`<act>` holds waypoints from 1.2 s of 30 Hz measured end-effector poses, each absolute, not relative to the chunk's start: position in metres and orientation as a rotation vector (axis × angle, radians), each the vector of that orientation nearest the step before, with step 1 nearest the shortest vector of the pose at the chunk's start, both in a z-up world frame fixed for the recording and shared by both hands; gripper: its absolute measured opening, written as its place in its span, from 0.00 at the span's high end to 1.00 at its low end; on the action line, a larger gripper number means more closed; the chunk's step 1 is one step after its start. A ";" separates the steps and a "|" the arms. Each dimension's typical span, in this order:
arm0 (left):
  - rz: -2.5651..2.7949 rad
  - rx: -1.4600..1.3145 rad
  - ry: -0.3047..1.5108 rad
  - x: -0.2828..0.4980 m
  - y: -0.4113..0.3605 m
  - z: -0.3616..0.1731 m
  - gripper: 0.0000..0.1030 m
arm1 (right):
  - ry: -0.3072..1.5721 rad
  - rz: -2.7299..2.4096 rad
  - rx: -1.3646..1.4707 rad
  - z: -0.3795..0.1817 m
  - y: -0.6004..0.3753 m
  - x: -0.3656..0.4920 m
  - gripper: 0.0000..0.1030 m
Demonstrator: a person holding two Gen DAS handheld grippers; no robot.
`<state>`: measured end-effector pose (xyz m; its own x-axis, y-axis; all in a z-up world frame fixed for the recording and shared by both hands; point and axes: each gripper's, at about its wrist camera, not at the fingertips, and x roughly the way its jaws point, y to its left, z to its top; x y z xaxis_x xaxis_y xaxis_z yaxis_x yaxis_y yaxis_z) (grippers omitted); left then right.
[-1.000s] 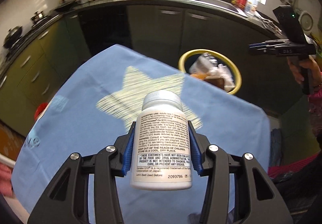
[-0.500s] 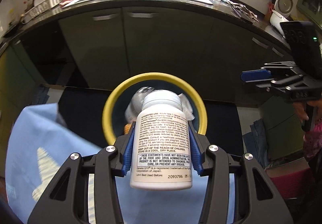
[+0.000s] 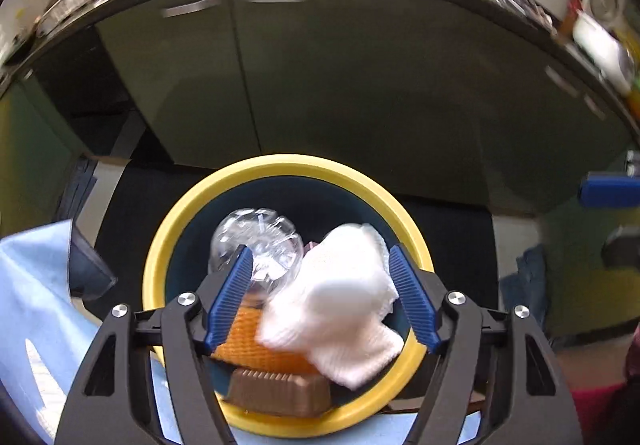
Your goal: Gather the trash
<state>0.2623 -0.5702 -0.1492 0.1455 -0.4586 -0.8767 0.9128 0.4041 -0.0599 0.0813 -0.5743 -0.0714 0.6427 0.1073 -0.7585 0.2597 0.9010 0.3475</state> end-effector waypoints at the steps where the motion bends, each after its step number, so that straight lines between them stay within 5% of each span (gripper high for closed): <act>1: -1.058 0.541 0.980 0.264 -0.562 -0.142 0.29 | 0.877 -0.084 0.452 -0.071 -0.572 0.081 0.62; 7: -0.943 0.356 0.864 0.251 -0.460 -0.082 0.06 | 0.857 -0.042 0.441 -0.069 -0.550 0.082 0.62; 13: -0.729 0.214 0.823 0.203 -0.318 -0.051 0.04 | 0.844 0.049 0.398 -0.077 -0.496 0.082 0.54; 19: -0.410 0.132 0.734 0.142 -0.177 -0.054 0.04 | 0.787 0.078 0.266 -0.066 -0.435 0.073 0.32; 23: -0.236 0.023 0.729 0.104 -0.103 -0.058 0.04 | 0.736 0.117 0.221 -0.054 -0.396 0.059 0.08; 36: -0.029 -0.059 0.532 -0.005 -0.006 -0.003 0.04 | 0.518 0.038 0.091 -0.008 -0.325 -0.017 0.06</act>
<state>-0.0050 -0.0060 -0.0029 0.8615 -0.0428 -0.5059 0.0119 0.9979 -0.0640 -0.0167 -0.3251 -0.0079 0.8681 0.0594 -0.4927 -0.0134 0.9953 0.0963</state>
